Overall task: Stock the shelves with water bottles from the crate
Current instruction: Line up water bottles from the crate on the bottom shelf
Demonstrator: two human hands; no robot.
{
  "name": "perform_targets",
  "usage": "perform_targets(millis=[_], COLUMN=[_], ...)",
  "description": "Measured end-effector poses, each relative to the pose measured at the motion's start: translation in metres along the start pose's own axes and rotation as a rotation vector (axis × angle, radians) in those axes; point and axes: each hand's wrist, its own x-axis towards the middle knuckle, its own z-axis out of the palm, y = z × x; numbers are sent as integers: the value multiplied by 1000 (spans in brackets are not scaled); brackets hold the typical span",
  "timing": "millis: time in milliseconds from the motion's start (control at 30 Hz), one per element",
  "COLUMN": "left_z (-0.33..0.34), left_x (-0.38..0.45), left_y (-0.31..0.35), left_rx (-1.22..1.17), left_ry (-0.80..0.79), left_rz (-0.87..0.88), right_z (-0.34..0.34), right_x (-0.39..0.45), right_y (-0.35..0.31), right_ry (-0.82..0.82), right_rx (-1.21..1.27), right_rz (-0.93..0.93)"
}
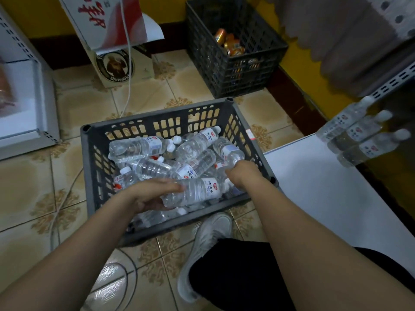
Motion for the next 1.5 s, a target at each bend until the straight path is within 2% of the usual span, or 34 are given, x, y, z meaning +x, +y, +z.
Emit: perform_targets(millis=[100, 167, 267, 400, 467, 533, 600, 667, 967, 1067, 1333, 1500], left_z=[-3, 0, 14, 41, 56, 77, 96, 109, 146, 158, 183, 233], left_x=[-16, -18, -18, -15, -9, -6, -3, 4, 10, 5, -38, -82], left_y=[-5, -12, -16, -10, -8, -4, 0, 1, 30, 51, 101, 130], left_rx=[-258, -422, -501, -485, -495, -297, 97, 284, 620, 677, 936, 1167], left_ry=[-77, -124, -230, -264, -187, 26, 253, 336, 477, 472, 434, 396], left_rz=[37, 59, 126, 206, 214, 248, 309, 370, 524, 597, 704, 925], right_z=[-7, -5, -11, -24, -27, -29, -33, -39, -65, -91, -144, -173], right_x=[1, 5, -1, -3, 2, 5, 4, 2, 5, -7, -82, -153], right_y=[-2, -2, -3, 4, 9, 13, 17, 20, 40, 43, 86, 150], right_ry=[-12, -100, -216, -88, 19, 157, 254, 301, 406, 434, 291, 191], right_rx=[264, 589, 980, 1132, 1161, 1114, 1051, 1032, 1154, 1186, 1346, 1381], right_rz=[66, 141, 185, 203, 211, 184, 116, 92, 91, 47, -16, -82])
